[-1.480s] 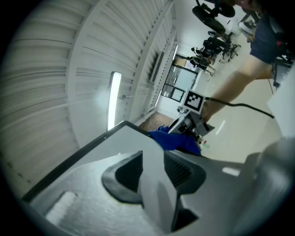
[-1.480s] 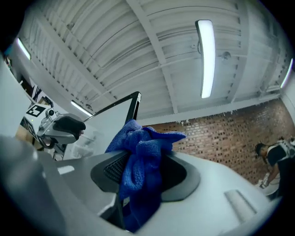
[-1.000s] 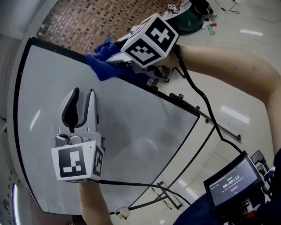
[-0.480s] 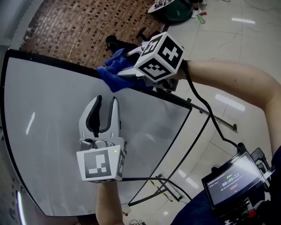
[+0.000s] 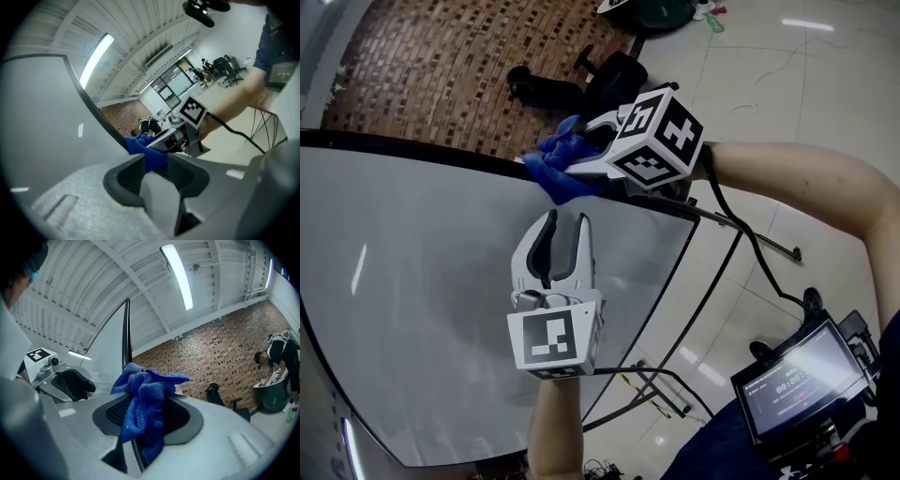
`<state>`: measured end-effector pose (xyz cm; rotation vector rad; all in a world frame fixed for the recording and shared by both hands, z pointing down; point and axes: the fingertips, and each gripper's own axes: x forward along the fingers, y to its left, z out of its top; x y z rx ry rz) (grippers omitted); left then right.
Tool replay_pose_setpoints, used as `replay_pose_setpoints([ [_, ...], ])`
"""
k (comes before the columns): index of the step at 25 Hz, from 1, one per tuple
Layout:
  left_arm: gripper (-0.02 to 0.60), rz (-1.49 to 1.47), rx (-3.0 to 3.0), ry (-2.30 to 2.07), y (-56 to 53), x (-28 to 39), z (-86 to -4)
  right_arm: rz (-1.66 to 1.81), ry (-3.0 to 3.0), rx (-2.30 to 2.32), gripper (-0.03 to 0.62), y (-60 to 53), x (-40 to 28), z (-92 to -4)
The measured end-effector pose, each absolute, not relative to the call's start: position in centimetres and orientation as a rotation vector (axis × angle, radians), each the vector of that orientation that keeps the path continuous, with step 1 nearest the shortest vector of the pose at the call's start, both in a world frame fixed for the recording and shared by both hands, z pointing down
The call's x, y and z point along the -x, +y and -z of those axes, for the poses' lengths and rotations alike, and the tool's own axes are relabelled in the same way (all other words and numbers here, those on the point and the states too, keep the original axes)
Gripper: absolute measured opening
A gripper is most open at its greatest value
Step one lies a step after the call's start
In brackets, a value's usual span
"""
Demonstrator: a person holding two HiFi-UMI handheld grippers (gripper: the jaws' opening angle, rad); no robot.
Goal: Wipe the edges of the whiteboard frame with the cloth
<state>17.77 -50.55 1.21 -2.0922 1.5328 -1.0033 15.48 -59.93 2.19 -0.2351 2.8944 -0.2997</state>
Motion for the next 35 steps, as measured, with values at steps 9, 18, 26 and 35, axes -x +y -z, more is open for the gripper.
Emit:
replay_pose_setpoints([
  [9,0.147,1.070,2.168,1.544,-50.6,-17.4,-6.3,0.286,2.953,0.258,0.187,-59.5,-15.4,-5.0],
  [18,0.147,1.130,2.237,1.615,-50.8,-16.0,-10.4,0.332,2.936,0.310,0.189,-59.1,-15.3,-7.9],
  [26,0.146,1.214,2.322,1.673,-50.3,-15.2,-15.1,0.278,2.919,0.435,0.189,-59.6,-16.2,-8.5],
  [35,0.146,1.285,2.329,1.724,-50.2,-12.9,-17.7,0.489,2.902,0.505,0.187,-60.5,-16.0,-12.2],
])
